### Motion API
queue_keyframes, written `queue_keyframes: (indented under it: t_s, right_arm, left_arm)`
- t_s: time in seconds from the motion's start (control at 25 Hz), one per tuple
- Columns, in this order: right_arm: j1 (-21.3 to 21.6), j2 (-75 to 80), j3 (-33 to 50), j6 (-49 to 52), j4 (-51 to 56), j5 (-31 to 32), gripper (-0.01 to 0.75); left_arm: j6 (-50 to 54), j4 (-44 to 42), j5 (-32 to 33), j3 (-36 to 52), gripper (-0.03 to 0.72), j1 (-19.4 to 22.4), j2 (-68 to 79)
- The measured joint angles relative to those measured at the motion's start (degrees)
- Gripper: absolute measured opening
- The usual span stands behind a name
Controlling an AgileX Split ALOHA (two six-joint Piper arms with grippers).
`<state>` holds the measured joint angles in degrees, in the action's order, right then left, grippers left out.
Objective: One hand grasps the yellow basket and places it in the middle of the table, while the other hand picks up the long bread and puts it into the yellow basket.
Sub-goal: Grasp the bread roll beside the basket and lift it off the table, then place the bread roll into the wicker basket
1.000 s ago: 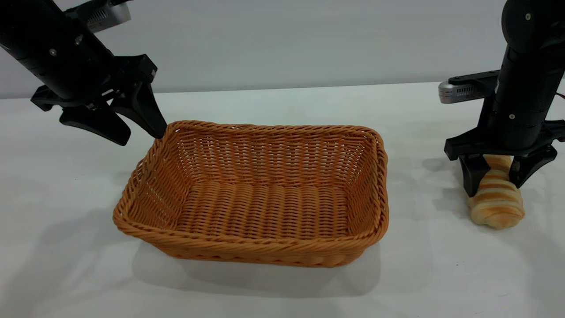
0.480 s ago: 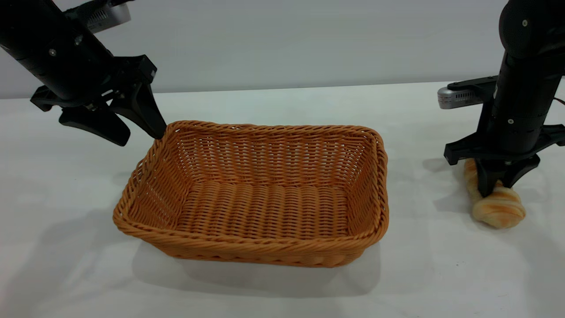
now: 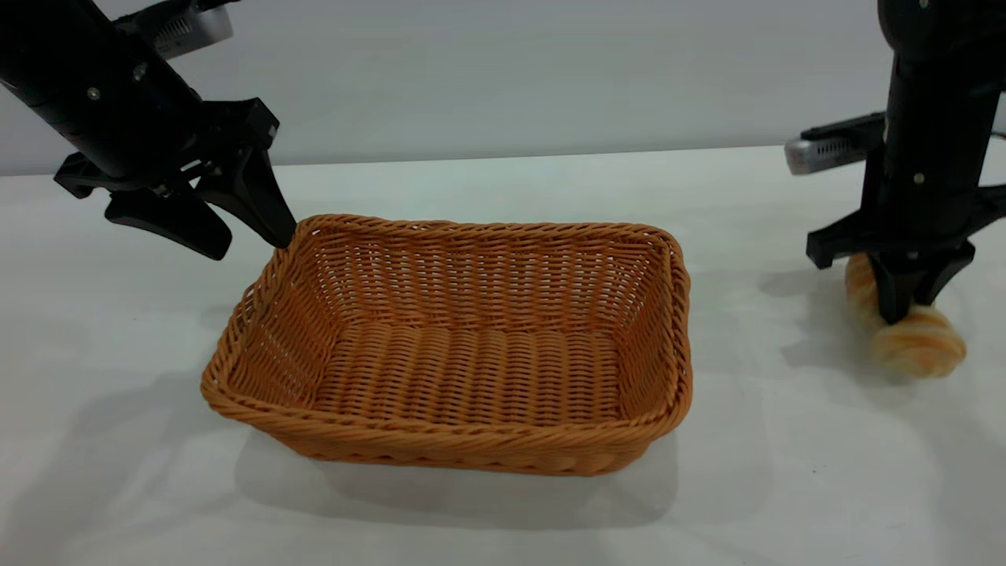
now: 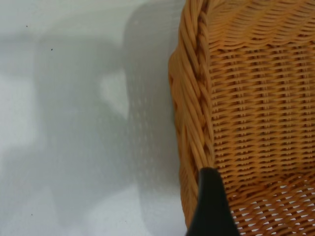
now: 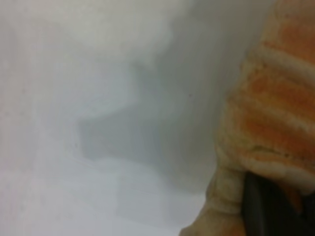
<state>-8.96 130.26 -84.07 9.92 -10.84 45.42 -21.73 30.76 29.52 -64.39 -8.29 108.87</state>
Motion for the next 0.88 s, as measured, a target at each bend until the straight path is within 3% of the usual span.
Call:
queue_keyframes:
  t_s: [0.44,0.88]
  right_arm:
    - [-2.5,-10.91,-0.6,-7.37,5.45,3.87,0.073]
    - [-16.52,-15.6,-0.6,-14.7,13.04,4.46,0.071]
  left_arm:
    - [0.0,0.0,-1.38,0.0,0.572,0.0,0.0]
    - [-0.01,-0.89,-2.76,0.0,0.572,0.0,0.0]
